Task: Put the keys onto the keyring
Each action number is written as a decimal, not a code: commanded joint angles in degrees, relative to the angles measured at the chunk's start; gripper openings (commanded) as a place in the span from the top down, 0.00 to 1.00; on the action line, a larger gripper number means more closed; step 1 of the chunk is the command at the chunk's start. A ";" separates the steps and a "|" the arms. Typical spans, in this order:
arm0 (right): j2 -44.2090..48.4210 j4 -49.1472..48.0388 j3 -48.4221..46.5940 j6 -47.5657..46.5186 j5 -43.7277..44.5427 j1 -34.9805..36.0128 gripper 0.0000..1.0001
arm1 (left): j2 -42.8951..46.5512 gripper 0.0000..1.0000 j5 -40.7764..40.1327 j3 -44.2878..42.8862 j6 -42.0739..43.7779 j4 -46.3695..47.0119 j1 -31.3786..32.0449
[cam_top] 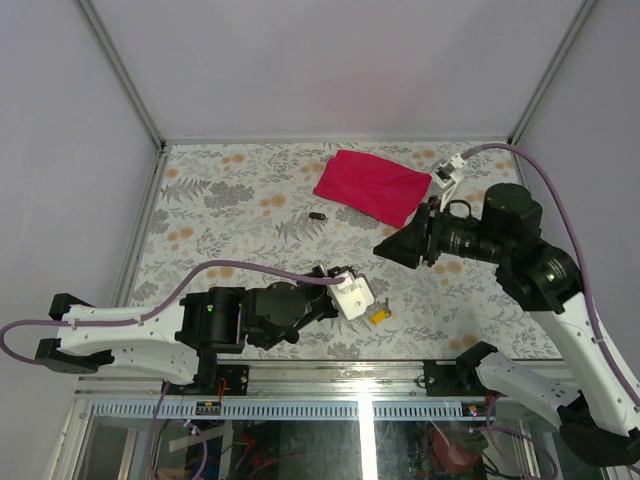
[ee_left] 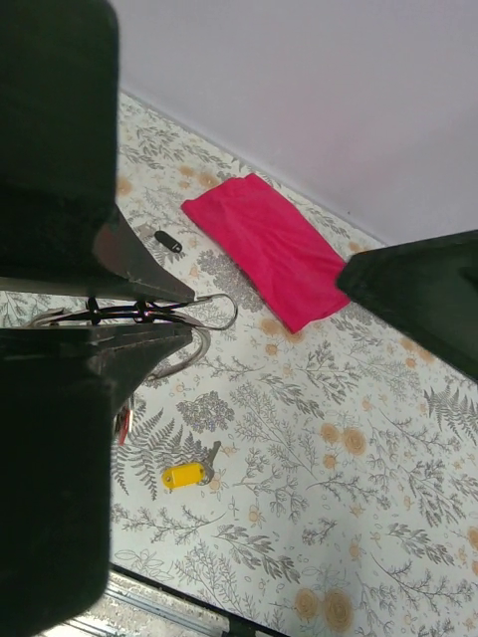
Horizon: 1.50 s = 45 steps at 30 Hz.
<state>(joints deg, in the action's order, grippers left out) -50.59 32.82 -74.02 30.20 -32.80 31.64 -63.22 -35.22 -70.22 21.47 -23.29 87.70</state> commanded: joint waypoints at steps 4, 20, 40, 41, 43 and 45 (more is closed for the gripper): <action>-2.48 -3.21 0.60 7.23 -10.37 -0.25 0.54 | -0.42 1.00 -1.52 -1.63 2.88 4.66 0.20; -2.08 -4.51 5.57 8.81 -13.08 -0.17 0.58 | -2.43 1.00 -1.13 -3.06 3.92 5.46 0.27; -1.80 -10.07 8.93 11.27 -17.58 0.43 0.71 | -4.22 1.00 -1.94 -3.89 3.83 5.45 0.60; -1.72 -10.32 9.20 11.41 -17.76 0.44 0.72 | -4.27 1.00 -2.03 -3.88 3.80 5.45 0.63; -1.64 -10.85 9.51 11.57 -18.06 0.45 0.72 | -4.45 1.00 -2.15 -3.87 3.85 5.45 0.71; -1.60 -11.61 9.72 11.87 -18.26 0.44 0.76 | -4.54 1.00 -2.17 -4.04 3.77 5.47 0.71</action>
<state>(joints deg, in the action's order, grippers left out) -53.21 24.77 -64.40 40.62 -47.99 31.77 -67.79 -36.10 -71.57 24.36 -22.33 87.99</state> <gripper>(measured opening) 0.279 0.107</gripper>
